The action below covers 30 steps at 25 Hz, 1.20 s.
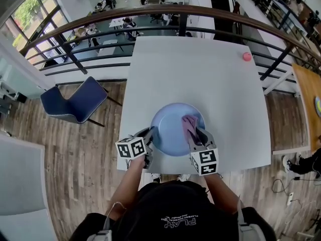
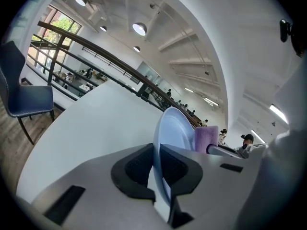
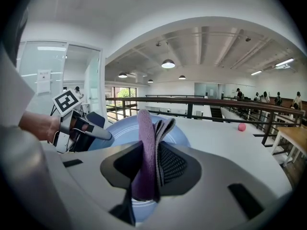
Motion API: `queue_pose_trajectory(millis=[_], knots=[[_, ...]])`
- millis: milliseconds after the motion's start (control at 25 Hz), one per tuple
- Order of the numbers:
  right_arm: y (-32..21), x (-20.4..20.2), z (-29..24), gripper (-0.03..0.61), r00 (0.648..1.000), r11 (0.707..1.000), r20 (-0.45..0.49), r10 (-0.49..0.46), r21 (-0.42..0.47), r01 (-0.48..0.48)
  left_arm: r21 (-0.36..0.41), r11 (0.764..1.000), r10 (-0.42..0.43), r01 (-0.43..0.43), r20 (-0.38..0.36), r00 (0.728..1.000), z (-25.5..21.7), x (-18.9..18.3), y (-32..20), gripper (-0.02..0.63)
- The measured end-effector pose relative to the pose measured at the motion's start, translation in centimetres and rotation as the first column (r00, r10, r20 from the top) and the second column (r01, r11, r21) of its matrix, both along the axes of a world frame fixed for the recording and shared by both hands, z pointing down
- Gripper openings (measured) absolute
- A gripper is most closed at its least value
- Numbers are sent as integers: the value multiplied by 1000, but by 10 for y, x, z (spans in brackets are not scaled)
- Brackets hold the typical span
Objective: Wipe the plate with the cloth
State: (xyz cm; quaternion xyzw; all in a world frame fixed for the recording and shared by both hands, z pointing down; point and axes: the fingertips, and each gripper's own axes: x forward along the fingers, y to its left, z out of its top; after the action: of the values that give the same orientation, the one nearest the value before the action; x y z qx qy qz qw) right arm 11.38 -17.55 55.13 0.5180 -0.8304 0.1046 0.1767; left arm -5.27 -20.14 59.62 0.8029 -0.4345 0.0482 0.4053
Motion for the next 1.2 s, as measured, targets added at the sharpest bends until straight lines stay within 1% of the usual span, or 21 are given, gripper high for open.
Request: queue_pose_trajectory(millis=[200, 320, 440, 720, 1000, 1200], knots=[[1, 6, 9, 106, 1000, 1000, 20, 11, -26, -11, -51, 999, 8, -8, 7, 1000, 23, 1, 11, 34], [4, 7, 21, 106, 1000, 998, 27, 12, -59, -10, -87, 996, 12, -11, 7, 1000, 41, 3, 18, 34], [9, 11, 34, 106, 1000, 996, 28, 11, -92, -8, -117, 993, 18, -15, 25, 1000, 58, 6, 27, 34], [19, 7, 63, 106, 1000, 987, 23, -13, -160, 16, -201, 980, 18, -13, 24, 1000, 99, 7, 43, 35], [22, 3, 82, 106, 999, 980, 27, -29, -197, 34, -242, 970, 3, 5, 33, 999, 123, 8, 52, 40], [31, 12, 87, 106, 999, 978, 32, -25, -205, 31, -266, 964, -20, 30, 42, 999, 134, 13, 62, 38]])
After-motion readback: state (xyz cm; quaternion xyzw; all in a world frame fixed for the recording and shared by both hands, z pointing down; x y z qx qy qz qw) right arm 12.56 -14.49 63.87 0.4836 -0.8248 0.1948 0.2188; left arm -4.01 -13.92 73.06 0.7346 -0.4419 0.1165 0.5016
